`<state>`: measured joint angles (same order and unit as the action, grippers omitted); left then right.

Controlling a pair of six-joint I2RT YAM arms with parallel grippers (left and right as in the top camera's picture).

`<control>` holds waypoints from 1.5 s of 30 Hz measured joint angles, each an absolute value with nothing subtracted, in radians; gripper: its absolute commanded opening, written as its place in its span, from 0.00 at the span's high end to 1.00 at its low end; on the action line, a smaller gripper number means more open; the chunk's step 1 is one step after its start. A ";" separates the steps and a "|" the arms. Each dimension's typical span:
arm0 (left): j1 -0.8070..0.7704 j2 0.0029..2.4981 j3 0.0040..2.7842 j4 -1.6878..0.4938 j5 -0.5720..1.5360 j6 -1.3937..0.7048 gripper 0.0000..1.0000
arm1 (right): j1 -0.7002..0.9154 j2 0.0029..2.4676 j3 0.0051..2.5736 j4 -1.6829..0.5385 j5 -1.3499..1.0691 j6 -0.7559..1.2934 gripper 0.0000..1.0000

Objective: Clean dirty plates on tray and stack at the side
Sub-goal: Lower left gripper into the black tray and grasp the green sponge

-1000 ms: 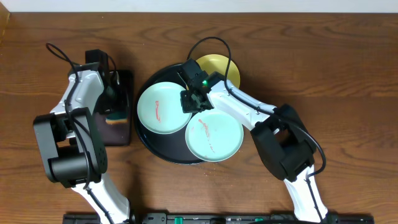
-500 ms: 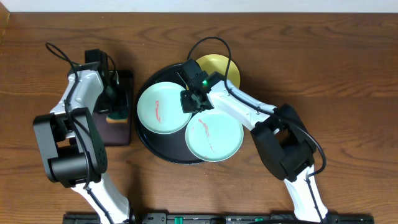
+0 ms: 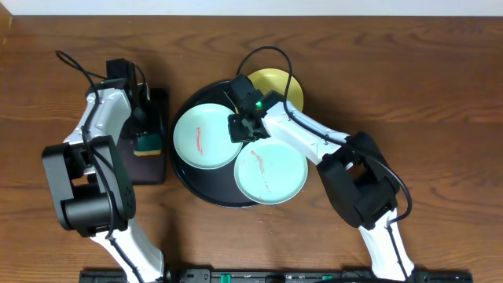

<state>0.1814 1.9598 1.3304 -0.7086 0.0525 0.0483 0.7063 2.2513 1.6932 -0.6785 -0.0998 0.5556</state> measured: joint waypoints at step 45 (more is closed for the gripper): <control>0.177 1.633 1.414 -0.868 0.086 -0.012 0.93 | 0.706 2.251 1.694 -0.678 -0.101 0.556 0.99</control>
